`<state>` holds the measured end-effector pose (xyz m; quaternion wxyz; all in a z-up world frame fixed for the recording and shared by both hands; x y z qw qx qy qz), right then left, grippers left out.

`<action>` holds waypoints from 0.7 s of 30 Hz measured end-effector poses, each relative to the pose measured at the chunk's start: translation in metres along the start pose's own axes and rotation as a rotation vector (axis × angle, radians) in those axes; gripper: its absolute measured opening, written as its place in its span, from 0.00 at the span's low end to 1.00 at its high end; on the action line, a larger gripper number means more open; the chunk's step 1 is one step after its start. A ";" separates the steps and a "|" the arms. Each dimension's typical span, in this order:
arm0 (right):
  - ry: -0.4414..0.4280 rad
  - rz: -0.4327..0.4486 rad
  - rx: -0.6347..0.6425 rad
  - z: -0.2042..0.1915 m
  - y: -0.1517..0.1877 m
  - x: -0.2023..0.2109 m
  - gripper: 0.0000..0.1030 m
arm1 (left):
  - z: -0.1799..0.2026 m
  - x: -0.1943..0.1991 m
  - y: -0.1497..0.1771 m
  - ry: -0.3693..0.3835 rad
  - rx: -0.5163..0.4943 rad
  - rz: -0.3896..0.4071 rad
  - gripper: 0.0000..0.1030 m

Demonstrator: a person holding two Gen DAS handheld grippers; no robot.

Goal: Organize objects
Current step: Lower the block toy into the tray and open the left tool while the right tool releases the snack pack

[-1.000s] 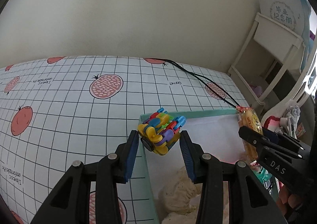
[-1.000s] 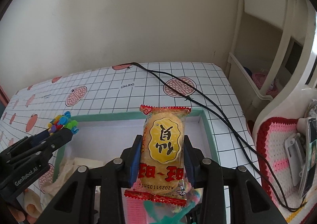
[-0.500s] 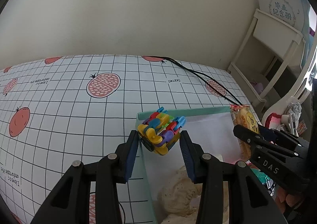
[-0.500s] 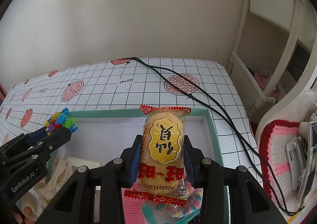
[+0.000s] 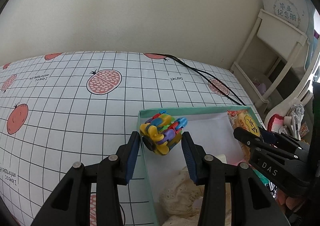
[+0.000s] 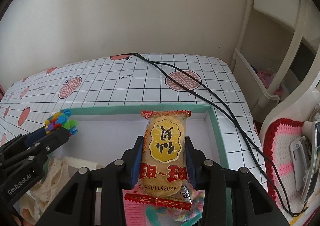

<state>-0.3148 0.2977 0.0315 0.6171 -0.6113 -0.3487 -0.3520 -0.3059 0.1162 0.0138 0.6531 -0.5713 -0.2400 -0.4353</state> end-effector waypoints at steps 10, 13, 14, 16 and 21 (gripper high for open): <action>0.006 -0.009 0.004 -0.001 0.001 0.000 0.40 | 0.001 0.003 -0.001 0.018 -0.013 -0.011 0.44; 0.009 -0.009 0.001 -0.001 0.001 0.000 0.40 | 0.000 0.003 -0.001 0.023 -0.008 -0.015 0.44; 0.008 -0.010 0.000 0.000 0.001 0.001 0.40 | 0.000 0.004 -0.002 0.024 -0.007 -0.015 0.44; 0.007 -0.010 0.001 0.000 0.001 0.001 0.40 | 0.001 0.005 -0.002 0.027 -0.009 -0.014 0.44; 0.004 -0.006 -0.006 0.000 0.002 0.004 0.45 | 0.007 0.011 -0.003 0.046 -0.025 -0.004 0.48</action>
Point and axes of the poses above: each gripper's, at about its wrist camera, not at the fingertips, and x roughly against the way its jaws point, z to its right, y to its underside, the point moved 1 cm from there along -x, roughly the way its jaws point, and after that the axes turned 6 degrees about -z, right-handed, at the moved point
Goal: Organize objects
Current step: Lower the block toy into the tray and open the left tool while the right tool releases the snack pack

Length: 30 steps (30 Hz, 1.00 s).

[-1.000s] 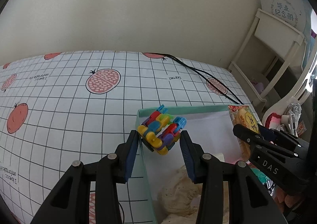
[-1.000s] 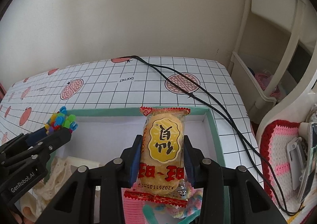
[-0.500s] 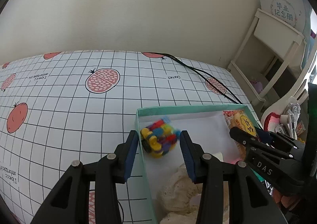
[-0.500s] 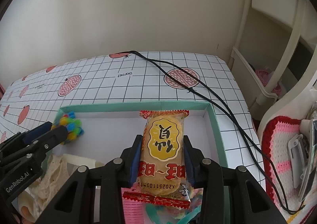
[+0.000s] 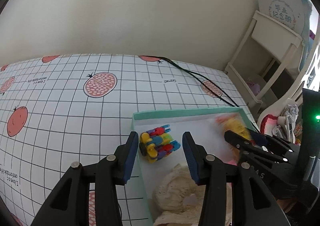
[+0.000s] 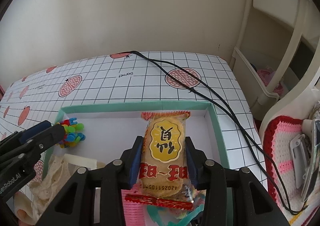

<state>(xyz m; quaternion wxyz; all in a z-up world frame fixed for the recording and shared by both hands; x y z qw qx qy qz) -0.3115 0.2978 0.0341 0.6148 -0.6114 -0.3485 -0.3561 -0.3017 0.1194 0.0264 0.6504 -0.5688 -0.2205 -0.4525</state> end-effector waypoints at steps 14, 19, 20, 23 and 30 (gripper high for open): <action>0.017 0.012 0.003 0.002 0.001 0.011 0.46 | 0.005 0.023 -0.008 -0.005 -0.007 0.060 0.56; 0.029 0.013 0.003 0.000 0.002 0.013 0.50 | -0.006 0.021 -0.007 -0.024 0.035 0.047 0.58; 0.027 0.014 -0.002 0.001 0.002 0.013 0.54 | -0.010 0.021 -0.006 -0.031 0.050 0.042 0.58; 0.019 0.017 -0.016 0.002 0.002 0.013 0.63 | -0.020 0.019 -0.005 -0.053 0.086 0.034 0.58; 0.030 0.015 -0.024 0.002 0.003 0.011 0.76 | -0.039 0.016 -0.002 -0.102 0.151 0.024 0.79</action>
Point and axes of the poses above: each gripper's, at about its wrist camera, not at the fingertips, and x roughly against the way its jaws point, z to its right, y to its underside, the point moved 1 cm from there along -x, roughly the way its jaws point, and after that the axes turned 6 degrees about -z, right-handed, at the moved point
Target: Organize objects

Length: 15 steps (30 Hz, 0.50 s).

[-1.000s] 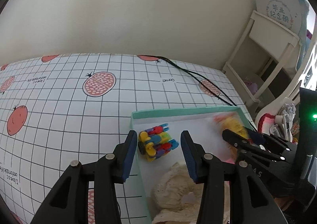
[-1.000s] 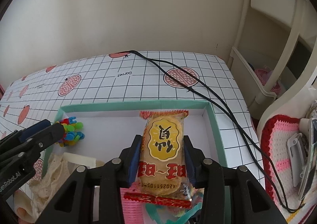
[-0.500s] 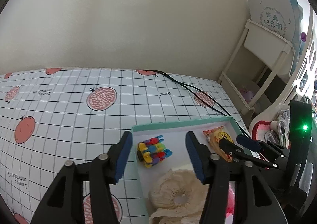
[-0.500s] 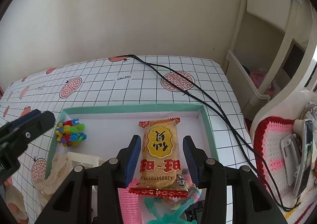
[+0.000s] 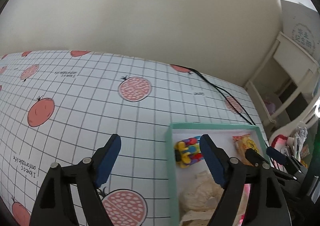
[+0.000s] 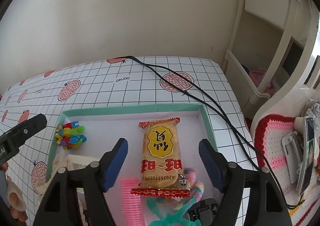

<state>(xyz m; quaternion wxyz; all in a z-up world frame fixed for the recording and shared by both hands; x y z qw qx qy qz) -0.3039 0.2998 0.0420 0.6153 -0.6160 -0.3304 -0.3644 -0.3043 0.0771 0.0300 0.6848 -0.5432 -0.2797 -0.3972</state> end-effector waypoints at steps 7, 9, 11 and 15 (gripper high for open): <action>-0.002 -0.001 -0.001 -0.002 0.001 -0.001 0.83 | -0.009 -0.008 0.001 -0.030 0.018 -0.024 0.82; -0.004 0.002 0.001 -0.003 0.000 -0.002 0.89 | -0.010 -0.009 0.001 -0.038 0.020 -0.023 0.83; -0.007 0.006 0.003 -0.004 0.000 -0.002 0.90 | -0.010 -0.009 0.001 -0.040 0.020 -0.017 0.89; -0.004 0.002 0.004 -0.006 0.000 -0.004 0.93 | -0.010 -0.007 0.001 -0.046 0.018 -0.002 0.94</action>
Point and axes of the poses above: each gripper's, at about its wrist camera, not at the fingertips, and x roughly against the way its jaws point, z to its right, y to its underside, the point moved 1 cm from there along -x, roughly the way its jaws point, and after that the axes turned 6 degrees about -z, right-handed, at the moved point
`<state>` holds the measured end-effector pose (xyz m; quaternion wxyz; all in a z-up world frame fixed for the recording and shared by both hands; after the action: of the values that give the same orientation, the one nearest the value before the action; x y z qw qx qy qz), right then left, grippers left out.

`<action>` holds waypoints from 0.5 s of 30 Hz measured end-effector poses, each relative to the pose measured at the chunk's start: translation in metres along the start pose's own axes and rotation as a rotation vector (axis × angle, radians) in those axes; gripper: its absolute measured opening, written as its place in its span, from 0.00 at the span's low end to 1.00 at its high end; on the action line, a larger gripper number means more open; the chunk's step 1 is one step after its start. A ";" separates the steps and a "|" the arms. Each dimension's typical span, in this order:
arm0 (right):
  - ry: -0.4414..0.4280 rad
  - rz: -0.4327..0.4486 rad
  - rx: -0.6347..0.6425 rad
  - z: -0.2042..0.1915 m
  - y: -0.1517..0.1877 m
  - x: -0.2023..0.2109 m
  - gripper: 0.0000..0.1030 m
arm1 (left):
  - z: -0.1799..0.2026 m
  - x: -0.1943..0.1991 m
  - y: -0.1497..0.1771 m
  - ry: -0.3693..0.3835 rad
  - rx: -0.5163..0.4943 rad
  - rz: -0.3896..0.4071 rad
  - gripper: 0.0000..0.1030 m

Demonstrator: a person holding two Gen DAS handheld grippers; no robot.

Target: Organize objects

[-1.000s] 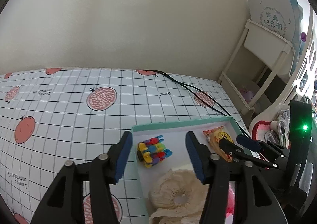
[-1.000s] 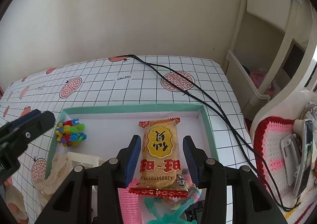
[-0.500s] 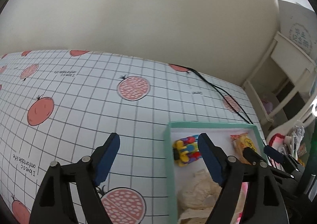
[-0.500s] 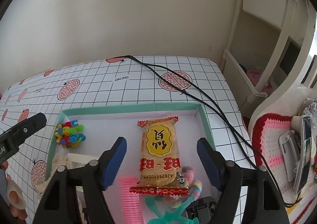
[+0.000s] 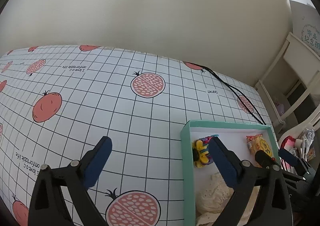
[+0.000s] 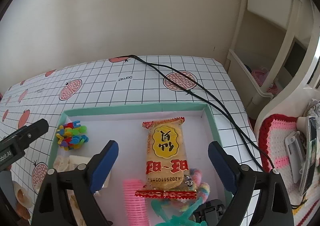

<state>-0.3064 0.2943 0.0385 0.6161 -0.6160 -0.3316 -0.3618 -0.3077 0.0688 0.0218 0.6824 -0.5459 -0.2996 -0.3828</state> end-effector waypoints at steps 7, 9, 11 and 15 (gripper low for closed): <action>0.000 0.003 -0.007 0.000 0.000 0.000 1.00 | -0.003 -0.002 0.000 -0.026 0.006 0.010 0.94; -0.002 0.005 -0.014 0.001 0.000 0.001 1.00 | -0.004 -0.002 0.000 -0.031 0.007 0.011 0.94; -0.003 0.007 -0.018 0.002 0.000 0.002 1.00 | -0.005 -0.002 0.000 -0.036 0.008 0.011 0.94; -0.001 0.009 -0.021 0.002 0.002 0.007 1.00 | -0.006 0.002 0.000 -0.041 0.011 0.017 0.94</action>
<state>-0.3013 0.2959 0.0432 0.6110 -0.6241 -0.3255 -0.3623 -0.3070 0.0624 0.0216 0.6823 -0.5524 -0.3111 -0.3641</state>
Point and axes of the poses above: each gripper's, at about its wrist camera, not at the fingertips, and x roughly against the way its jaws point, z to its right, y to its underside, the point moved 1 cm from there along -x, roughly the way its jaws point, and after that the axes turned 6 degrees about -z, right-handed, at the moved point
